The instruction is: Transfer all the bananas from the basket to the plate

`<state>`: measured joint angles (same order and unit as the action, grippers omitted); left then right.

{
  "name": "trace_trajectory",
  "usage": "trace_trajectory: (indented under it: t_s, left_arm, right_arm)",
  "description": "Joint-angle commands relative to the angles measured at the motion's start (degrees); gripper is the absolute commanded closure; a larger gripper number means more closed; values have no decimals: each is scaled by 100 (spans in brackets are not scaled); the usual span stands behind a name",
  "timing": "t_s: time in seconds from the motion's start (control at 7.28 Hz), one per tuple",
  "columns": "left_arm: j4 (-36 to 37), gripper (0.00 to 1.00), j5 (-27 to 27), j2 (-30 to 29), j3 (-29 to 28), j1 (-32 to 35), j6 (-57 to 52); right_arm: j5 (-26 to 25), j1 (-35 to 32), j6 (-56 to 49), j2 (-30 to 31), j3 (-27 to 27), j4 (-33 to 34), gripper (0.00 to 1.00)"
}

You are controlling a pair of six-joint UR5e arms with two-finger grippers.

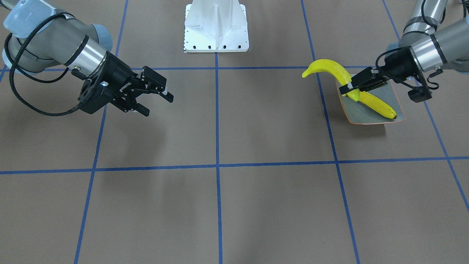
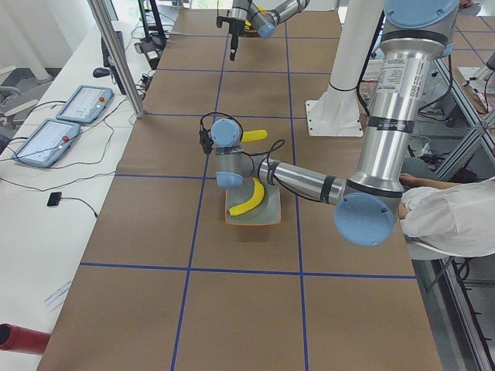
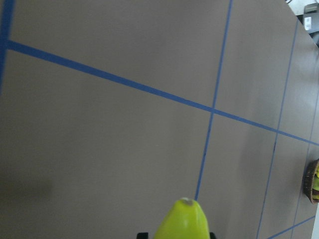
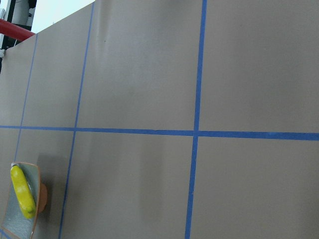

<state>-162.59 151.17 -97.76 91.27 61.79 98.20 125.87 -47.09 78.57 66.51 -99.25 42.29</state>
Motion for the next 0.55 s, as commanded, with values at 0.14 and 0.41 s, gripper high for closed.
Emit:
trace_trajectory:
  t_s: [0.14, 0.41]
  left_arm:
    - [-184, 100, 595, 310, -966, 316, -213]
    - [-264, 100, 939, 328, -1330, 334, -223]
  right_arm:
    - [-53, 7, 18, 20, 37, 16, 0]
    - [-62, -19, 36, 186, 11, 16, 0]
